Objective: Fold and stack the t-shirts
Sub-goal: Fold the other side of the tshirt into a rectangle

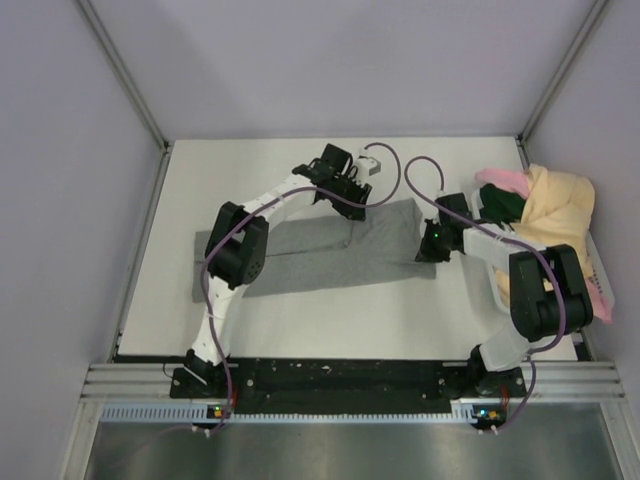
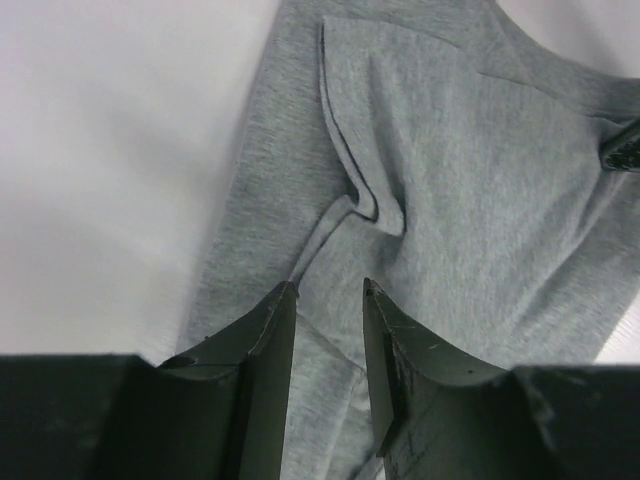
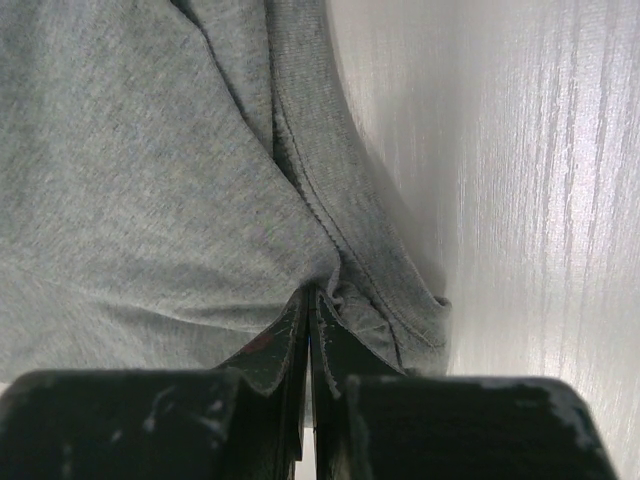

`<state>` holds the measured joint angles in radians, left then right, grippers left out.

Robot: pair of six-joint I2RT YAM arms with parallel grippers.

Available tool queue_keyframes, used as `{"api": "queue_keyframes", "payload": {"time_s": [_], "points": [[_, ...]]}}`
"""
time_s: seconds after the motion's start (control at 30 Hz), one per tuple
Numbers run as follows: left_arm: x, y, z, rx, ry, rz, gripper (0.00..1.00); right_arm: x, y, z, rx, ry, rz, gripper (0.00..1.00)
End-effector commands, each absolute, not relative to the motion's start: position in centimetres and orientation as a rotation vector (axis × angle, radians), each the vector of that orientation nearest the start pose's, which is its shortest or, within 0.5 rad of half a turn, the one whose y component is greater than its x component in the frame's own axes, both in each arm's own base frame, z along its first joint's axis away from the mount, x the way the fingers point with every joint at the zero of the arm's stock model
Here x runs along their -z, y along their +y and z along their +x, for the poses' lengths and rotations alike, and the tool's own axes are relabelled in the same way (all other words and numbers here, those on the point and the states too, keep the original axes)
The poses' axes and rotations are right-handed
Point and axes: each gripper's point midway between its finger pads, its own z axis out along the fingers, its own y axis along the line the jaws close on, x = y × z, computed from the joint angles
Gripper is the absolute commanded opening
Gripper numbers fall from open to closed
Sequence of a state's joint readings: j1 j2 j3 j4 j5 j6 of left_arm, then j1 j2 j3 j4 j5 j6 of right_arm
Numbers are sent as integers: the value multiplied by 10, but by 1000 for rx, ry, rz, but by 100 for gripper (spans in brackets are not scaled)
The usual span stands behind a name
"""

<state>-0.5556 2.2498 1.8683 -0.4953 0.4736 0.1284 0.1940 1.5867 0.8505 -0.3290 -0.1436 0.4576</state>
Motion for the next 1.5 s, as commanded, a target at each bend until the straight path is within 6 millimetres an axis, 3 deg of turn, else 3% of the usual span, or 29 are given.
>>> {"api": "queue_keyframes", "payload": {"time_s": [0.0, 0.27, 0.57, 0.77, 0.93, 1.07, 1.17, 1.33, 1.47], "points": [[-81, -357, 442, 697, 2256, 987, 35, -24, 104, 325, -401, 2627, 329, 0], [-63, -358, 430, 648, 2291, 1050, 27, -22, 103, 325, -392, 2630, 323, 0], [-56, -354, 437, 547, 2300, 1066, 31, -22, 103, 324, -394, 2630, 316, 0], [-62, -353, 447, 478, 2274, 1045, 36, -21, 104, 323, -402, 2628, 300, 0], [-49, -363, 429, 561, 2293, 1114, 20, -22, 103, 323, -399, 2626, 296, 0], [-53, -372, 418, 655, 2288, 1138, 0, -18, 100, 322, -381, 2633, 310, 0], [-60, -371, 419, 643, 2275, 1140, 0, -14, 96, 320, -373, 2644, 332, 0], [-78, -344, 450, 397, 2233, 1063, 0, -10, 90, 316, -359, 2649, 350, 0], [-84, -339, 452, 366, 2212, 1055, 0, -10, 90, 316, -363, 2649, 348, 0]]}}
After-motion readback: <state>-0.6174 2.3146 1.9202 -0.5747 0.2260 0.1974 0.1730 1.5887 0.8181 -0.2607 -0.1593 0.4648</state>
